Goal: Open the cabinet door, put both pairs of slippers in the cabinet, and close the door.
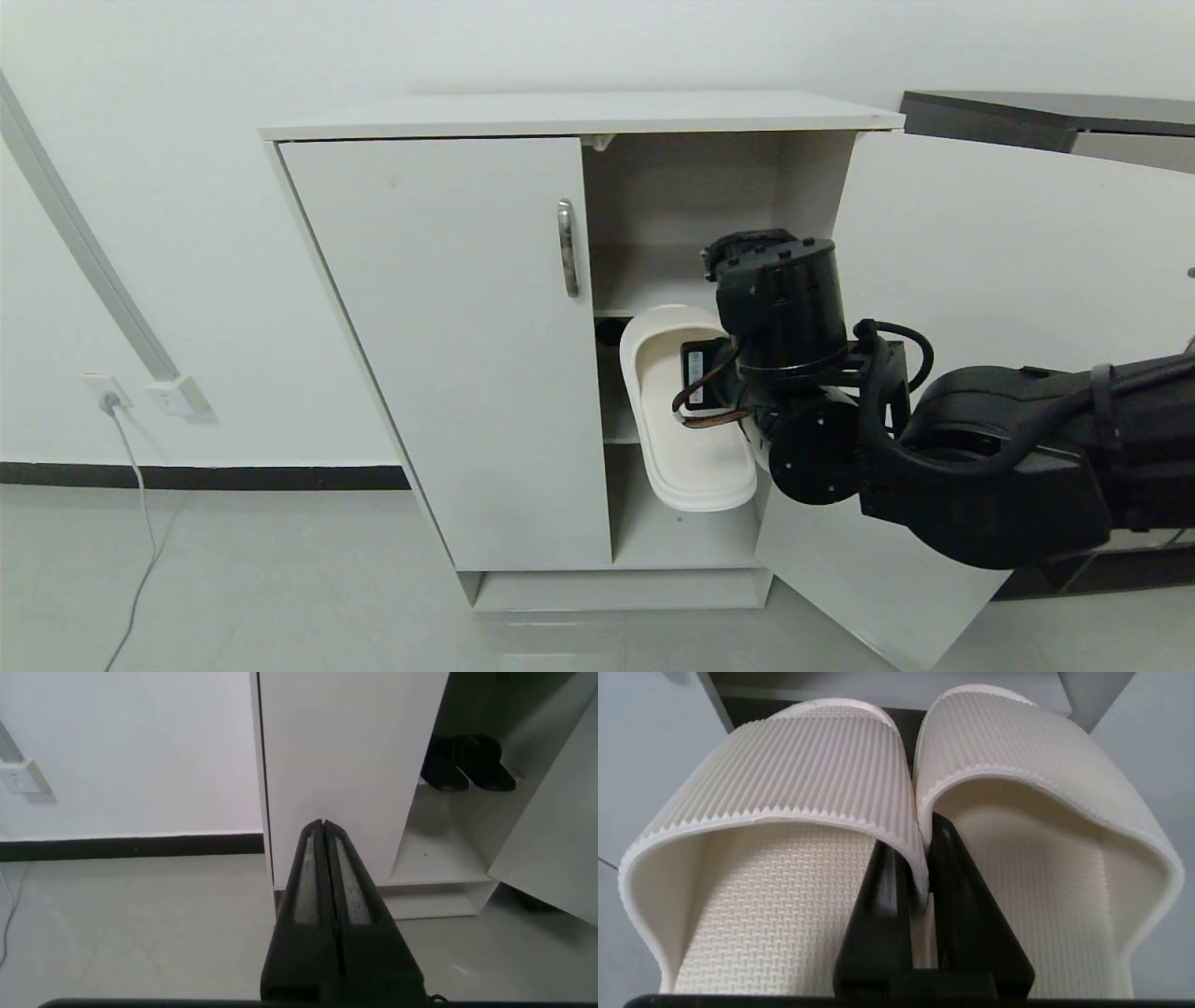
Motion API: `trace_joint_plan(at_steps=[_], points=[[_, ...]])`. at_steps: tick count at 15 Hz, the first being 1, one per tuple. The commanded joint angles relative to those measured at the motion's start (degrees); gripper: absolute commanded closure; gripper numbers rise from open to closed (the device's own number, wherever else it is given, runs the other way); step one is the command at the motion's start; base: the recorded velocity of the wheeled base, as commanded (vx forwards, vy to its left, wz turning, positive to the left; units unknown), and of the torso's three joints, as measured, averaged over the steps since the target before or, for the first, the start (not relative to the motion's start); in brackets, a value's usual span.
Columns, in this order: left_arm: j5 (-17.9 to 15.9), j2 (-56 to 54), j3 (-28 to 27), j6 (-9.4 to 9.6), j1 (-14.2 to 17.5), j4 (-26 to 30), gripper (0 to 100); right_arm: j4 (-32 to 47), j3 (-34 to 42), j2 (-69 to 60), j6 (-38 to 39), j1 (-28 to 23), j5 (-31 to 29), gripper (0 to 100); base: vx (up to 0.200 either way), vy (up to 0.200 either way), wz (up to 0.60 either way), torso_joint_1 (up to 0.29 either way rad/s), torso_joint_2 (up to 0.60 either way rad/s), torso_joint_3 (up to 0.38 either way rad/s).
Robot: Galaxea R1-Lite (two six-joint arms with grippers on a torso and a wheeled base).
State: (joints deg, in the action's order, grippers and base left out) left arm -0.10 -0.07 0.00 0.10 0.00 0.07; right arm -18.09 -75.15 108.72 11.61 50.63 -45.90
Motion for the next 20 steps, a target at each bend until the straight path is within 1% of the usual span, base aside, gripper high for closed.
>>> trace_joint_plan(at_steps=[1,5,17,20], points=[[0.01,0.07,0.0,-0.01,0.0,0.01,100,-0.1,0.01,0.36,0.08,0.0,0.02,100,0.0,0.0,0.0,0.0,0.0,0.0],[0.01,0.07,0.0,-0.01,0.0,0.01,100,-0.63,0.01,0.36,0.0,-0.35,0.11,100,0.0,0.0,0.0,0.0,0.0,0.0],[-0.08,0.07,0.0,0.17,0.0,0.01,100,-1.33,0.01,1.32,-0.27,-1.15,0.11,100,0.2,0.0,0.0,0.002,0.0,0.002],[0.01,0.07,0.0,-0.01,0.0,0.01,100,-3.09,-1.31,4.22,-0.71,-2.9,0.55,100,0.0,0.0,0.0,0.0,0.0,0.0]])
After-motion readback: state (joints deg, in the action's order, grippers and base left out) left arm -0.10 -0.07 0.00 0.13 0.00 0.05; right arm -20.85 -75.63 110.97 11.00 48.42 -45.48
